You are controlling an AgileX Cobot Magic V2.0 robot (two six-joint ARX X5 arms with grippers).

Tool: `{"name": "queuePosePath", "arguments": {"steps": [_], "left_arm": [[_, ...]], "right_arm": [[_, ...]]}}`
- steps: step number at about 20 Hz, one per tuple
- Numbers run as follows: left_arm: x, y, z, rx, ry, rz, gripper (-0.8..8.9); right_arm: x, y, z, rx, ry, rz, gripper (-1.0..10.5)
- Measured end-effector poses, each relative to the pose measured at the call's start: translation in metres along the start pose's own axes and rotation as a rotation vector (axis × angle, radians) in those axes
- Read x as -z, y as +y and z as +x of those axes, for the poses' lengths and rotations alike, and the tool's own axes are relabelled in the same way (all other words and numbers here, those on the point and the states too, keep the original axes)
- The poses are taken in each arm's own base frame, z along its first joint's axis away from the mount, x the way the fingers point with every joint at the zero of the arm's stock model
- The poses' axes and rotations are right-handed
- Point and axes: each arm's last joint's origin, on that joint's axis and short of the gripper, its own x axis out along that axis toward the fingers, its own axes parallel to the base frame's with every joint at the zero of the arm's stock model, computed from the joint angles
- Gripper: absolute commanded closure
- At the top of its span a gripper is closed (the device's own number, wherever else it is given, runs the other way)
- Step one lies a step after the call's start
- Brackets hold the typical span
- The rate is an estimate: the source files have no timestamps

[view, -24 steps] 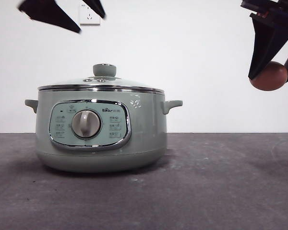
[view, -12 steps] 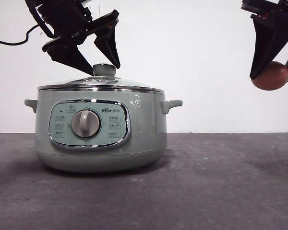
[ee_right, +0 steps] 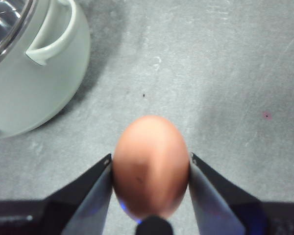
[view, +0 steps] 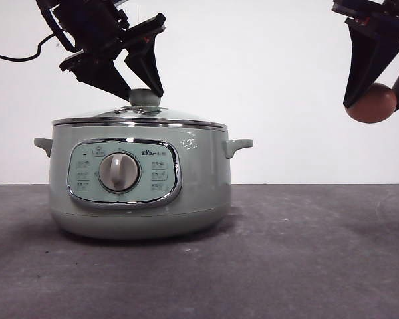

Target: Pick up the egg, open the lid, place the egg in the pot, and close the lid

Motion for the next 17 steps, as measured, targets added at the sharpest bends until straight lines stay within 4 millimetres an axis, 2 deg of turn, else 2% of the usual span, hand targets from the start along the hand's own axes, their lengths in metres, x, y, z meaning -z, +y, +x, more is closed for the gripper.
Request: {"name": "queuePosePath", "arguments": {"steps": [5,7,12,14,17], "left_arm": [[-0.003,0.0,-0.002,-0.001,-0.007,0.011,8.22],[-0.012,-0.002,-0.007,-0.008,-0.019,0.023,8.22],[-0.054,-0.008,-0.035,-0.005,-0.158,0.058,8.22],[-0.064,-0.01,-0.047,-0.042,-0.173,0.075,8.22],[-0.069,-0.011,-0.073,-0.115,-0.198,0.088,8.22]], "right_arm": [[-0.004,0.001,0.0,-0.008,-0.037,-0.001,9.6],[-0.006,0.001,0.0,-0.014,-0.056,-0.001,9.6],[-0.018,0.004,-0.011,-0.024,-0.11,-0.003,9.6],[-0.027,0.006,-0.019,-0.062,-0.146,-0.006,9.6],[-0.045,0.013,-0.031,-0.167,-0.22,-0.022,9.6]]}}
